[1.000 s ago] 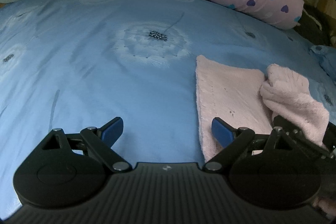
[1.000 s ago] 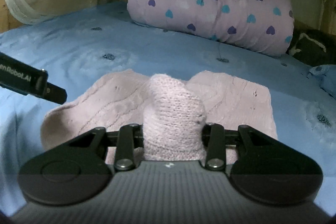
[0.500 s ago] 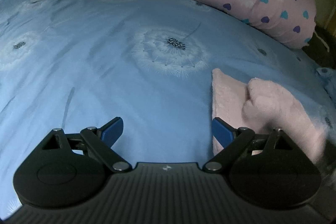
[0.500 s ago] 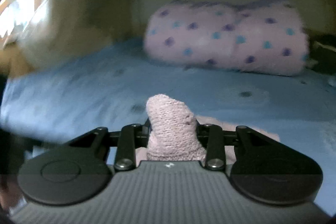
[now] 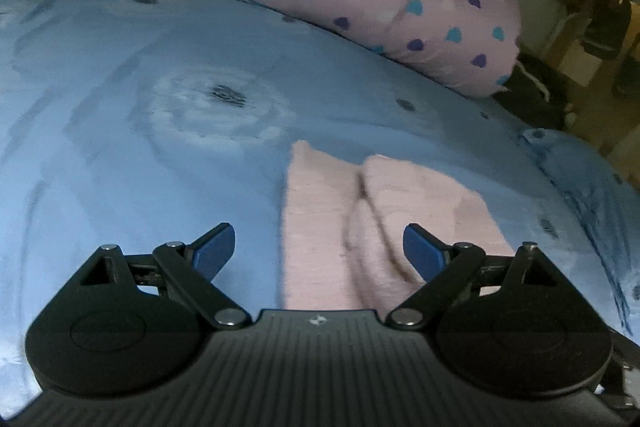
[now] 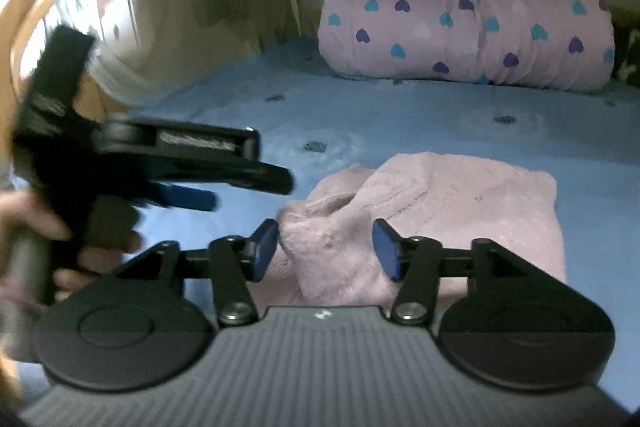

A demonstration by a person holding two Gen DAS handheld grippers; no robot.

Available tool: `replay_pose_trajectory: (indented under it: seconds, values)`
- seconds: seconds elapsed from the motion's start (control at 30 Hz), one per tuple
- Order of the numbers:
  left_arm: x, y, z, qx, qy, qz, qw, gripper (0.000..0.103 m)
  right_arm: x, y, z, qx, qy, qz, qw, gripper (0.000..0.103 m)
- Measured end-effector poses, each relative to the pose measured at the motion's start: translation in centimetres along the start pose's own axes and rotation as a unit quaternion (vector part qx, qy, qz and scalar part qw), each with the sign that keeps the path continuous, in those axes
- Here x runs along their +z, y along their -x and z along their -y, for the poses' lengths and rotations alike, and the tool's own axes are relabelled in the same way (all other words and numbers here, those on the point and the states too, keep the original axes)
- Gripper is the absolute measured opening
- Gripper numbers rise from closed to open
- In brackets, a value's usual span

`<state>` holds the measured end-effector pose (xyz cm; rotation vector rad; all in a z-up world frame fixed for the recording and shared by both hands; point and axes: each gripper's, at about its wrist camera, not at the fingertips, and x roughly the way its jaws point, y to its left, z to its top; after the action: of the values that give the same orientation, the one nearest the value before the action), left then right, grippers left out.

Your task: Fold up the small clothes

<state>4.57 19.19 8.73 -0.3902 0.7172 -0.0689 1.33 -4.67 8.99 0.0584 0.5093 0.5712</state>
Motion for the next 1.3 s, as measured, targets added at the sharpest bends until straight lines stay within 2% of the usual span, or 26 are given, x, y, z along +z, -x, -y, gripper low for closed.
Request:
replay_pose_trajectory:
  seconds: [0.1, 0.2, 0.33, 0.4, 0.5, 0.6, 0.67, 0.73, 0.77, 0.97, 1.03, 1.07, 1.1, 1.2, 1.3]
  values:
    - [0.0, -1.1, 1.2, -0.007, -0.005, -0.005, 1.0000, 0.093, 0.3, 1.9, 1.7, 0.004, -0.016, 0.009, 1.000, 0.057]
    - [0.4, -2.3, 2.6, -0.011, -0.023, -0.006, 0.9997, 0.093, 0.3, 3.6, 3.7, -0.011, -0.031, 0.023, 0.999, 0.058]
    - [0.5, -4.5, 4.9, -0.006, -0.062, -0.021, 0.9978, 0.092, 0.0, 4.3, 7.1, -0.053, -0.057, 0.045, 0.996, 0.069]
    - [0.3, -6.0, 6.0, 0.007, -0.082, -0.032, 0.9961, 0.088, -0.6, 4.1, 8.8, -0.080, -0.090, 0.049, 0.992, 0.069]
    - [0.0, -8.1, 6.8, 0.018, -0.086, -0.046, 0.9951, 0.080, -1.7, 3.6, 10.5, -0.084, -0.130, 0.047, 0.987, 0.070]
    - [-0.2, -9.4, 6.5, 0.000, -0.051, -0.055, 0.9972, 0.056, -2.5, 3.0, 11.2, -0.079, -0.141, 0.043, 0.986, 0.070]
    - [-0.3, -9.6, 6.3, -0.019, -0.026, -0.052, 0.9981, 0.033, -2.8, 2.8, 11.6, -0.077, -0.152, 0.045, 0.984, 0.070]
    - [-0.5, -9.2, 6.7, -0.022, -0.034, -0.033, 0.9986, 0.022, -3.0, 2.7, 11.9, -0.071, -0.163, 0.046, 0.983, 0.070]
    - [-0.5, -8.8, 7.0, -0.017, -0.046, -0.023, 0.9985, 0.021, -3.1, 2.7, 12.0, -0.069, -0.165, 0.047, 0.983, 0.070]
    - [1.4, -4.1, 6.8, -0.009, -0.061, 0.051, 0.9968, 0.019, -3.3, 3.3, 12.0, -0.067, -0.171, 0.054, 0.982, 0.070]
    - [2.0, -3.6, 5.7, 0.014, -0.066, 0.061, 0.9959, 0.019, -3.1, 3.4, 12.0, -0.066, -0.170, 0.057, 0.982, 0.070]
    - [2.0, -3.8, 5.0, 0.028, -0.072, 0.058, 0.9953, 0.020, -3.1, 3.5, 11.9, -0.065, -0.168, 0.059, 0.982, 0.070]
    - [2.0, -4.5, 4.4, 0.039, -0.081, 0.040, 0.9952, 0.021, -3.1, 3.5, 11.9, -0.064, -0.167, 0.060, 0.982, 0.070]
    - [1.1, -6.2, 2.1, 0.039, -0.067, -0.022, 0.9968, 0.024, -3.2, 3.2, 11.6, -0.061, -0.166, 0.053, 0.983, 0.070]
    - [0.5, -5.3, 1.6, 0.041, -0.066, -0.009, 0.9969, 0.045, -3.5, 2.7, 11.1, -0.055, -0.167, 0.042, 0.983, 0.070]
